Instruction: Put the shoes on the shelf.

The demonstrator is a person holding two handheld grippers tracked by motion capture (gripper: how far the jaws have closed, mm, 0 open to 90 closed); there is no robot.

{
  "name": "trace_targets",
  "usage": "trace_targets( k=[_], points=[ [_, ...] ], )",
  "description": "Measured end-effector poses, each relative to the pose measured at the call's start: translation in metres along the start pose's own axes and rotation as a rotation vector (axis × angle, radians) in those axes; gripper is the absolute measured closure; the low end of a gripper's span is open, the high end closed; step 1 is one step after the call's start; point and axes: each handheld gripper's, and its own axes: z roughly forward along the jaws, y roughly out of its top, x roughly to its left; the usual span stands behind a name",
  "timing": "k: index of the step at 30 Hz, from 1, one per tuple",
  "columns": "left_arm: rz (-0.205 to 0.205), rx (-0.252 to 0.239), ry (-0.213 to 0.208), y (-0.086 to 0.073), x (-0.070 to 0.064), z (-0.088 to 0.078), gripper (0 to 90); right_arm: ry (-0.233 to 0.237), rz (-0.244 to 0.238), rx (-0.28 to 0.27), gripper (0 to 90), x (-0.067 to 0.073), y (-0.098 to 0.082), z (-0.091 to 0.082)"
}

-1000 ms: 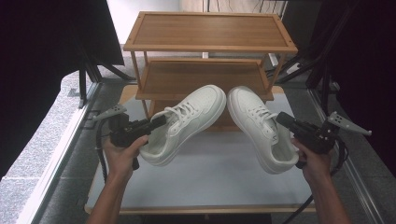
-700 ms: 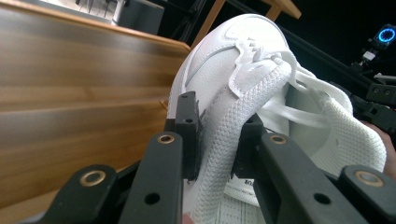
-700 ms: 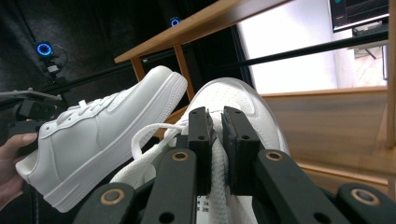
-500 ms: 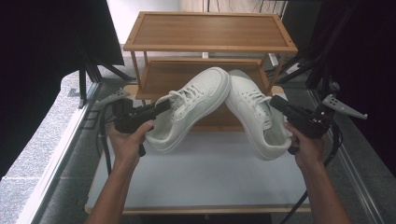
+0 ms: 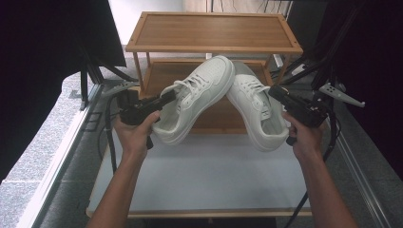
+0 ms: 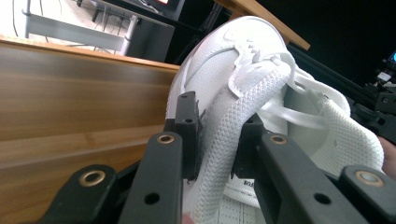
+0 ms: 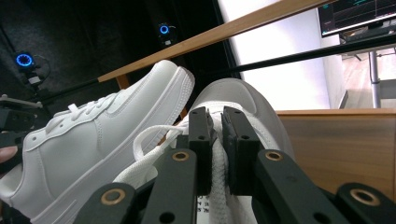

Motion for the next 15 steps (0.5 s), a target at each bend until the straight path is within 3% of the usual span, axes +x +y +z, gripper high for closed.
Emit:
trace_targets(
  k=[5,15],
  points=[
    [0.011,-0.002,0.031,0.005,-0.001,0.006,76.5,-0.012,-0.006,0.003,82.7,0.002,0.005,0.011],
    [-0.056,-0.027,0.081,0.006,0.006,0.014,76.4,-0.056,0.023,0.002,82.9,0.004,0.008,0.035]
  ],
)
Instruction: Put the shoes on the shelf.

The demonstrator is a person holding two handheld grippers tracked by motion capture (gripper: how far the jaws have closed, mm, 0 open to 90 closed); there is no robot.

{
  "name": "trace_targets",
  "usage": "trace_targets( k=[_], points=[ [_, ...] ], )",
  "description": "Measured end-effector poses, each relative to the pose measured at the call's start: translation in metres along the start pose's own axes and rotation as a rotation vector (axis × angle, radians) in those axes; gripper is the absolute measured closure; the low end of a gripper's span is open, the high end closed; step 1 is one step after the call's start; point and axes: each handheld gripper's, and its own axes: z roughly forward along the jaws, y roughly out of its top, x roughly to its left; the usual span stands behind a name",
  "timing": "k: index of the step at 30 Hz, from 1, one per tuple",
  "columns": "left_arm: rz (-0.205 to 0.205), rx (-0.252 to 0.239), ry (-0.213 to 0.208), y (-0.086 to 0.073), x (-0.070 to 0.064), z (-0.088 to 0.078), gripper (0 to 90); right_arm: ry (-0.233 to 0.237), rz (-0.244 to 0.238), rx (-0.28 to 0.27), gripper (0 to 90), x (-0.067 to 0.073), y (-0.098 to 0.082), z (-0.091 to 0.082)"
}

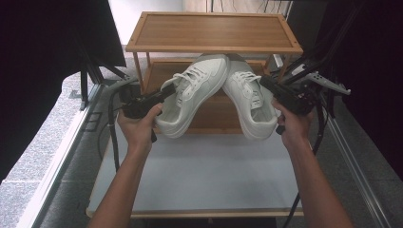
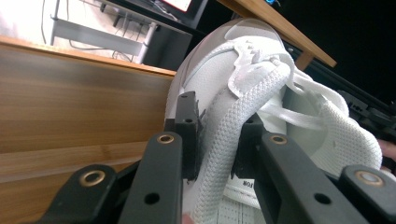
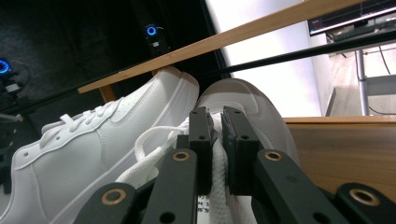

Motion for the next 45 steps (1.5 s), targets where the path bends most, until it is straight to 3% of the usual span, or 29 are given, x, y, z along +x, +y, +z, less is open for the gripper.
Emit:
trace_targets(
  k=[13,19,23,28,32,34,36,39,40,43,45],
  points=[
    [-0.095,-0.055,0.098,0.011,0.008,0.019,75.9,-0.071,0.039,-0.001,82.9,0.003,0.000,0.028],
    [-0.126,-0.068,0.180,0.014,0.012,0.039,75.1,-0.126,0.064,-0.004,82.9,0.004,-0.004,0.038],
    [-0.167,-0.057,0.202,0.013,0.013,0.057,74.1,-0.151,0.106,-0.016,82.8,0.003,-0.005,0.046],
    [-0.253,-0.076,0.217,0.006,0.011,0.079,71.2,-0.198,0.140,-0.031,82.7,0.007,-0.011,0.062],
    [-0.296,-0.077,0.193,-0.004,0.005,0.096,61.3,-0.222,0.170,-0.028,81.6,0.007,-0.021,0.074],
    [-0.327,-0.072,0.120,-0.008,0.005,0.103,52.2,-0.207,0.202,-0.047,76.6,0.007,-0.021,0.076],
    [-0.304,-0.069,0.123,-0.006,0.002,0.102,49.2,-0.194,0.176,-0.027,69.5,0.005,-0.022,0.076],
    [-0.367,-0.092,0.033,-0.001,0.011,0.095,46.2,-0.179,0.178,-0.032,58.4,0.000,-0.019,0.071],
    [-0.369,-0.101,0.027,0.000,0.012,0.092,47.1,-0.178,0.172,-0.038,57.3,-0.003,-0.016,0.067],
    [-0.310,-0.078,-0.013,0.002,0.014,0.081,49.4,-0.152,0.144,-0.042,57.1,-0.006,-0.011,0.056],
    [-0.265,-0.062,-0.013,0.001,0.012,0.069,52.2,-0.136,0.087,-0.022,57.5,-0.002,-0.008,0.046]
  ],
)
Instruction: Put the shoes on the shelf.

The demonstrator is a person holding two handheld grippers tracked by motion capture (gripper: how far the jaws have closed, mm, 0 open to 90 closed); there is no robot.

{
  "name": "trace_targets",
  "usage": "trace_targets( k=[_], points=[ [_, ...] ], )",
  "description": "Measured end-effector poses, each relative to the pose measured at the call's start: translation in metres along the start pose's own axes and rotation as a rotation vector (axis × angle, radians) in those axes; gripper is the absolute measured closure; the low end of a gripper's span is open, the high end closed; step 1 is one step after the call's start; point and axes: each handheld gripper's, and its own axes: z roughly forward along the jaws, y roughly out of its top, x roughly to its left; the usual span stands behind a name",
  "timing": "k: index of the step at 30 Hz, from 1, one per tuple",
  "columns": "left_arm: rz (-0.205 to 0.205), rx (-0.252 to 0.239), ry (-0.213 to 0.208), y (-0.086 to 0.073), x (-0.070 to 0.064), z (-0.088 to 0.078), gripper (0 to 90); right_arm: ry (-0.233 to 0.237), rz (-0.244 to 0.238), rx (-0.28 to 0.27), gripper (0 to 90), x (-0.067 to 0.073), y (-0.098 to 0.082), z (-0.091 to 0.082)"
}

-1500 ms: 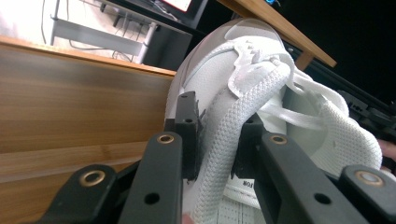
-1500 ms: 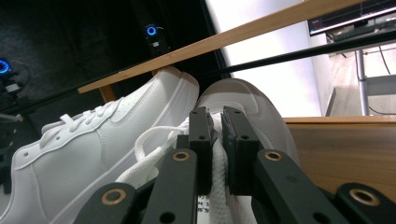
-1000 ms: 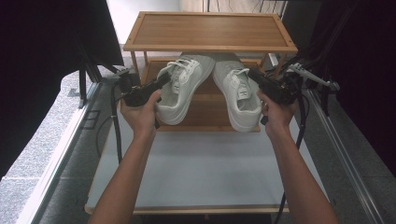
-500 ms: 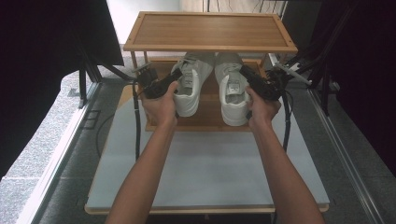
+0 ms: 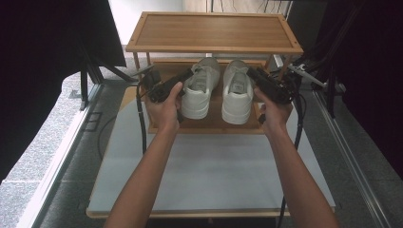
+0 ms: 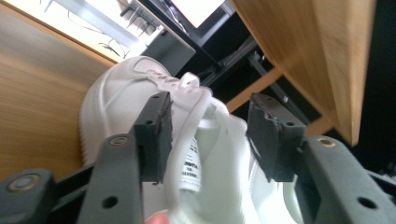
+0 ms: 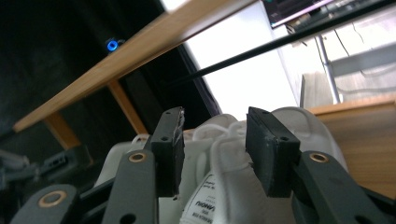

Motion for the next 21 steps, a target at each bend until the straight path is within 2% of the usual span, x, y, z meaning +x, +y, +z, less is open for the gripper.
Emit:
trace_targets(
  k=[3,6,8,11,14,15,17,19,21],
  points=[
    [0.075,0.007,0.002,0.000,-0.001,-0.020,60.2,-0.005,-0.130,0.035,61.8,0.006,0.000,-0.018],
    [0.168,0.020,0.011,-0.002,0.001,-0.046,72.1,-0.017,-0.253,0.100,73.6,0.012,-0.006,-0.043],
    [0.218,0.025,0.026,-0.006,0.002,-0.060,77.3,-0.003,-0.291,0.121,79.9,0.015,-0.010,-0.054],
    [0.295,0.077,0.045,-0.018,0.005,-0.072,83.9,0.034,-0.385,0.206,88.3,0.019,-0.025,-0.067],
    [0.351,0.132,0.055,-0.029,0.005,-0.071,87.0,0.046,-0.399,0.259,89.8,0.019,-0.036,-0.066],
    [0.366,0.150,0.059,-0.032,0.005,-0.070,87.6,0.028,-0.406,0.271,89.8,0.019,-0.039,-0.064],
    [0.367,0.175,0.058,-0.035,0.007,-0.064,88.0,-0.014,-0.390,0.293,89.8,0.016,-0.043,-0.058],
    [0.379,0.194,0.064,-0.037,0.008,-0.057,88.0,-0.084,-0.378,0.290,89.5,0.009,-0.043,-0.050],
    [0.385,0.213,0.070,-0.038,0.010,-0.049,88.0,-0.133,-0.368,0.296,89.4,0.001,-0.040,-0.040]
  ],
)
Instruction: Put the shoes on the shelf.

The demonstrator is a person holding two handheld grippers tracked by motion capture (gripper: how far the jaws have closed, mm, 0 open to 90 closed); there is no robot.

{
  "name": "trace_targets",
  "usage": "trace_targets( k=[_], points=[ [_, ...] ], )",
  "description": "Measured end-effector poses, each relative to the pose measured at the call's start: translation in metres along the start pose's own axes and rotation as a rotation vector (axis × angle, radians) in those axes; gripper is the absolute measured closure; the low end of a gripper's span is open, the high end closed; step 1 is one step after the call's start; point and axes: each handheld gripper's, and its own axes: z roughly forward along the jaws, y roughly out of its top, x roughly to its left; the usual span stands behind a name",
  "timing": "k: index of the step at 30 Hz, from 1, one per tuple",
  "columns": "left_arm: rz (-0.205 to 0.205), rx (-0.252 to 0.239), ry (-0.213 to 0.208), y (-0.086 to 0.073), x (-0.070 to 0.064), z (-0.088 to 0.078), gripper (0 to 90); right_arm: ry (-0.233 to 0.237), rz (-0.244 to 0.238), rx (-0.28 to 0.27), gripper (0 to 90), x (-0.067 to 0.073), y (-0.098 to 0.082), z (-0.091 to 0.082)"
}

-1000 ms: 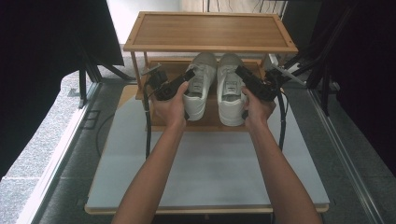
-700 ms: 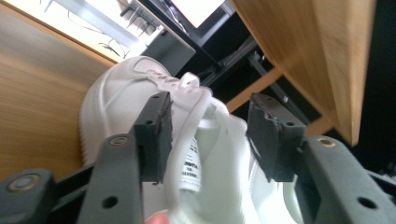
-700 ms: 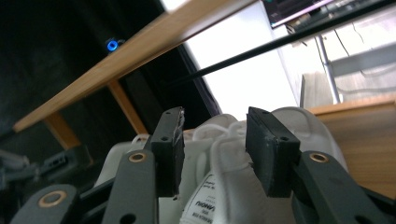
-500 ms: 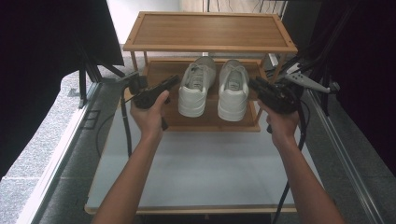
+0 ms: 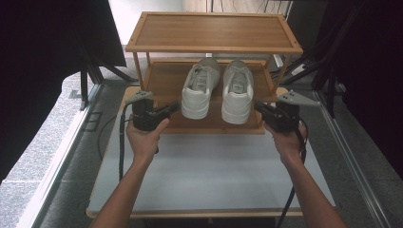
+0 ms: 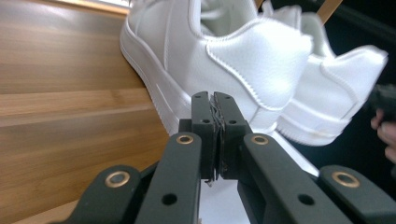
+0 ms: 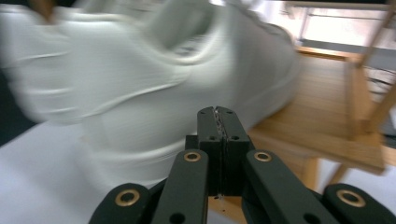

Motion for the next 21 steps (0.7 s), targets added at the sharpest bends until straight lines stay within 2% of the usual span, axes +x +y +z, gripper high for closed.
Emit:
trace_targets(
  k=[3,6,9,11,14,16,17,18,21],
  points=[
    [-0.013,-0.005,-0.020,0.000,0.001,0.007,88.9,-0.007,0.040,0.014,89.7,-0.012,0.003,0.016],
    [-0.002,-0.006,-0.029,0.000,0.000,0.009,89.0,-0.005,0.047,0.036,89.8,-0.016,0.006,0.030],
    [-0.005,-0.005,-0.041,0.000,0.000,0.010,89.0,-0.015,0.068,0.031,90.0,-0.019,0.008,0.042],
    [-0.003,-0.001,-0.054,0.001,0.000,0.012,89.0,0.016,0.101,0.022,90.0,-0.022,0.010,0.047],
    [-0.002,0.001,-0.054,0.001,-0.004,0.016,88.8,0.041,0.075,0.031,90.0,-0.016,0.014,0.057],
    [-0.002,-0.002,-0.050,0.001,-0.004,0.018,89.3,0.002,0.039,0.034,90.0,-0.010,0.016,0.064],
    [-0.016,-0.003,-0.063,0.001,-0.004,0.020,89.3,-0.008,0.042,0.033,90.0,-0.011,0.017,0.067],
    [-0.025,-0.006,-0.069,0.000,-0.003,0.021,89.4,-0.006,0.066,0.033,90.0,-0.013,0.017,0.069],
    [-0.027,-0.007,-0.078,0.000,-0.005,0.024,89.5,-0.002,0.097,0.028,90.0,-0.020,0.018,0.073]
  ],
)
